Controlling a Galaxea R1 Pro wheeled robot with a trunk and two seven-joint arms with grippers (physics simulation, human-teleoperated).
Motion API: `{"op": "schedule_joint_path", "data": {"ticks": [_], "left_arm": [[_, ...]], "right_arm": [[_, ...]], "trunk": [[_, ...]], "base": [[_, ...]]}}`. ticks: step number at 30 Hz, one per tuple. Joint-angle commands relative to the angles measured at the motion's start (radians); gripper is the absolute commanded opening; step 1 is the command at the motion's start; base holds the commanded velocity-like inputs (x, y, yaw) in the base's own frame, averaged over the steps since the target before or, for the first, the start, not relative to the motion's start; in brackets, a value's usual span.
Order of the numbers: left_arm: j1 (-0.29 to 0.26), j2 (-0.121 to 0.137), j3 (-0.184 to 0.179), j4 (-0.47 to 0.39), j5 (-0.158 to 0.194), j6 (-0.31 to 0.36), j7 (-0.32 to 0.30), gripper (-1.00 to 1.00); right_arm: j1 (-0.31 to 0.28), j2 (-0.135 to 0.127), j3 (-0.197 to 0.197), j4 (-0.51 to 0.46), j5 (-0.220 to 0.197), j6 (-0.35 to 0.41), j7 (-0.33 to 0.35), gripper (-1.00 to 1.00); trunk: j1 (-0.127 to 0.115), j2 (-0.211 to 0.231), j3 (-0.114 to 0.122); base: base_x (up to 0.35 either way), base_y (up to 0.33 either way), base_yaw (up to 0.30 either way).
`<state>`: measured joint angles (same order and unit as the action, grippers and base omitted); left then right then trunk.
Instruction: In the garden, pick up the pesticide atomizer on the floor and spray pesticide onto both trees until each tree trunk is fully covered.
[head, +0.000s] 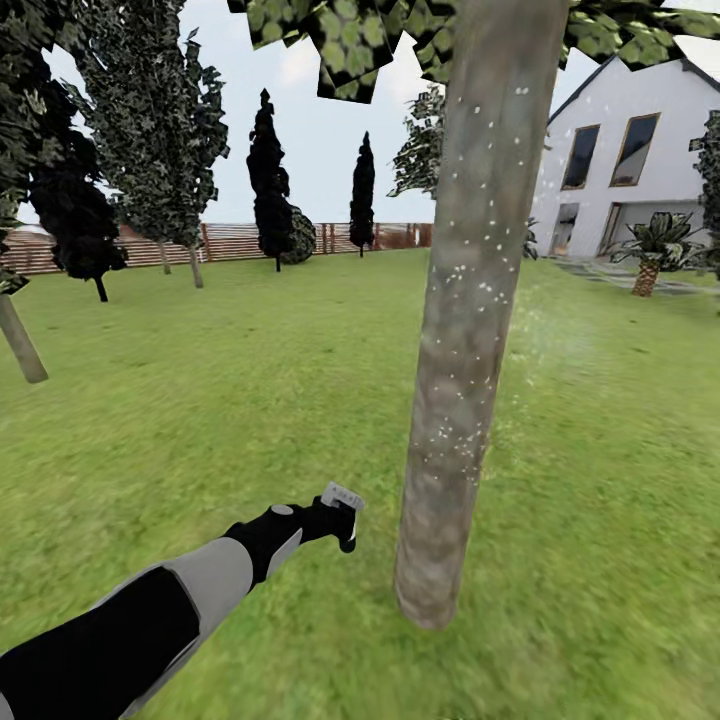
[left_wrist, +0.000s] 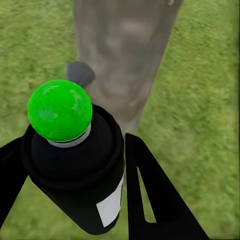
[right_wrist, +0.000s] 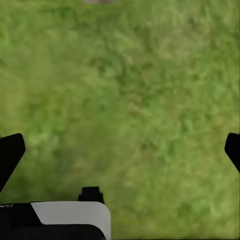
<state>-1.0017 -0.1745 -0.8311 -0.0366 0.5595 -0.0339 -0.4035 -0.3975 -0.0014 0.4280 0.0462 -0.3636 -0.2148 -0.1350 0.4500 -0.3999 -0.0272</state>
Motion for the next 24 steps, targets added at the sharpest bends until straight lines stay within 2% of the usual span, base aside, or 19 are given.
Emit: {"op": "schedule_joint_path", "data": {"ticks": [1,14,20,24], "left_arm": [[0.0,0.0,0.001,0.0,0.0,0.0,0.0,-1.0],[0.0,0.0,0.0,0.0,0.0,0.002,0.0,-1.0],[0.0,0.0,0.0,0.0,0.0,0.002,-0.001,-1.0],[0.0,0.0,-0.003,0.0,-0.001,-0.017,-0.006,-1.0]], "right_arm": [[0.0,0.0,0.0,0.0,0.0,0.0,0.0,1.0],[0.0,0.0,0.0,0.0,0.0,0.0,0.0,1.0],[0.0,0.0,0.0,0.0,0.0,0.0,0.0,1.0],[0.0,0.0,0.0,0.0,0.0,0.0,0.0,1.0]], "trunk": [[0.0,0.0,0.0],[0.0,0.0,0.0],[0.0,0.0,0.0],[0.0,0.0,0.0]], "base": [[0.031,0.35,-0.294],[0.016,0.35,-0.294],[0.21,0.324,-0.294],[0.248,0.104,-0.17]]}}
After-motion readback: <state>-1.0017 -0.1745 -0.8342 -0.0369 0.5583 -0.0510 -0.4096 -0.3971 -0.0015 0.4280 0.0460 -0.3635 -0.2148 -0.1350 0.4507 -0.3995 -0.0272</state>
